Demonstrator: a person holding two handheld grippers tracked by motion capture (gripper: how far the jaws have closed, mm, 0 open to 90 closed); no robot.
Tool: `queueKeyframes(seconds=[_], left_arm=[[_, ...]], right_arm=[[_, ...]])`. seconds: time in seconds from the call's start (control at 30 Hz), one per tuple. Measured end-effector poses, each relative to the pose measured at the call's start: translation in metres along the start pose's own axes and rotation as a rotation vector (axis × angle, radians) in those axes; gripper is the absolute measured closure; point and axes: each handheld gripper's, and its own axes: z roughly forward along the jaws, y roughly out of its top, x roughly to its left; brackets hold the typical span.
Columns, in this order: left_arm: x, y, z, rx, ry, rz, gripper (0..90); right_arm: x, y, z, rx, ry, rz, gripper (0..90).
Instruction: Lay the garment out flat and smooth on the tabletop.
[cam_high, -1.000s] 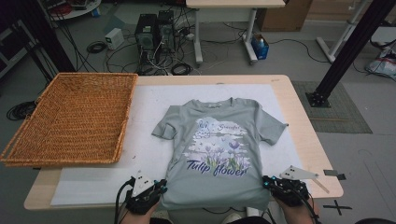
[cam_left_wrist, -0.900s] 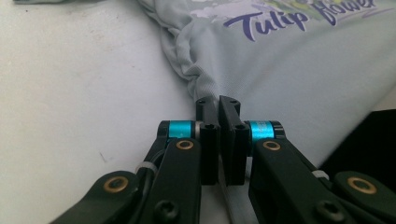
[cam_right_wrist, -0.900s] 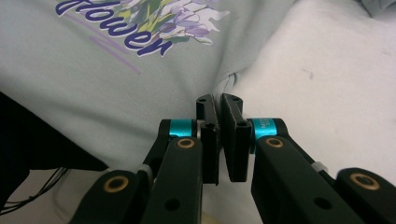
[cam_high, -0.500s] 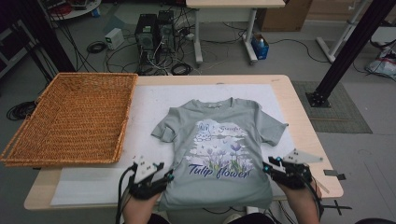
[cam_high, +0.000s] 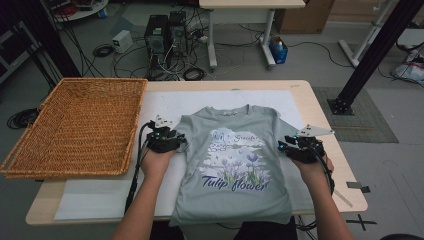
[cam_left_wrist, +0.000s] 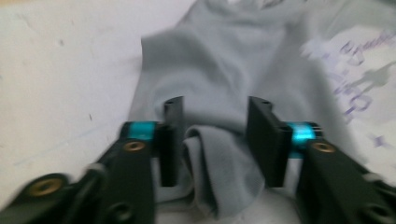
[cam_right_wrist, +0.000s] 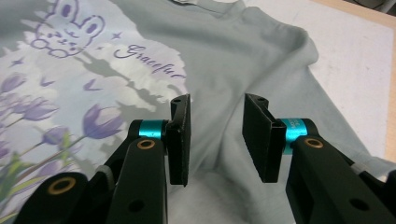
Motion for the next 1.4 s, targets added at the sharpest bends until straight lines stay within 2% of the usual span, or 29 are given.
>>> queueKeyframes(seconds=[0.03,0.1,0.13,0.23,0.43,0.47,0.53,0.57,0.63,0.7,0.77,0.83,0.9,1.0,1.03,1.07,1.1,1.13,1.17,1.27,1.4], left_arm=[[-0.001,-0.002,0.002,0.02,0.005,0.012,73.6],[-0.004,-0.006,0.002,0.025,-0.004,0.022,86.5],[-0.005,-0.009,0.001,0.028,-0.012,0.022,88.3],[-0.01,-0.019,-0.008,0.023,-0.031,0.012,88.7],[-0.014,-0.038,-0.024,0.006,-0.008,-0.02,88.4],[-0.013,-0.038,-0.024,-0.005,-0.009,-0.024,86.8],[-0.013,-0.031,-0.023,-0.033,0.001,-0.028,69.8],[-0.012,-0.025,-0.022,-0.048,0.001,-0.02,66.4],[-0.008,-0.011,-0.015,-0.073,0.037,-0.016,53.2],[0.0,0.003,-0.004,-0.085,0.052,-0.047,46.6],[0.01,0.013,0.007,-0.071,0.077,-0.051,44.7],[0.018,0.016,0.017,-0.045,0.087,-0.078,44.4],[0.025,0.014,0.026,-0.004,0.102,-0.092,44.3],[0.034,0.005,0.037,0.088,0.118,-0.11,44.4],[0.033,0.004,0.037,0.078,0.136,-0.09,46.5],[0.033,0.005,0.036,0.082,0.14,-0.071,54.0],[0.032,0.006,0.034,0.088,0.112,-0.069,64.5],[0.03,0.007,0.034,0.085,0.087,-0.065,80.9],[0.028,0.008,0.034,0.082,0.084,-0.059,86.1],[0.018,0.016,0.024,0.04,0.086,-0.01,86.9],[0.003,0.039,0.005,-0.034,0.063,0.036,86.9]], right_arm=[[-0.001,0.0,0.001,-0.002,0.0,0.002,63.7],[-0.003,0.0,0.004,0.004,0.001,0.006,63.7],[-0.003,0.0,0.005,0.01,-0.001,0.005,63.7],[0.002,-0.001,0.005,0.019,0.003,-0.002,63.7],[0.015,-0.006,0.001,0.011,0.023,-0.005,63.8],[0.016,-0.007,0.001,0.011,0.025,-0.007,63.7],[0.017,-0.007,0.001,0.009,0.027,-0.009,63.7],[0.017,-0.007,0.001,0.005,0.029,-0.011,63.2],[0.014,-0.004,0.002,-0.001,0.025,-0.012,62.8],[0.008,-0.001,0.005,-0.004,0.023,-0.007,62.5],[0.002,0.003,0.007,-0.009,0.018,-0.004,62.5],[-0.004,0.005,0.008,-0.016,0.013,0.004,62.3],[-0.008,0.006,0.01,-0.014,0.009,0.012,62.3],[-0.012,0.007,0.013,-0.001,0.004,0.003,62.3],[-0.012,0.007,0.014,0.001,0.003,0.004,62.3],[-0.012,0.007,0.014,0.001,0.002,0.001,62.3],[-0.012,0.007,0.015,0.004,0.001,-0.002,62.3],[-0.011,0.008,0.016,0.008,0.003,-0.003,62.3],[-0.01,0.008,0.016,0.013,0.001,-0.008,62.3],[-0.006,0.008,0.014,0.013,-0.001,-0.017,62.3],[-0.001,0.01,0.005,0.006,-0.008,-0.027,62.4]])
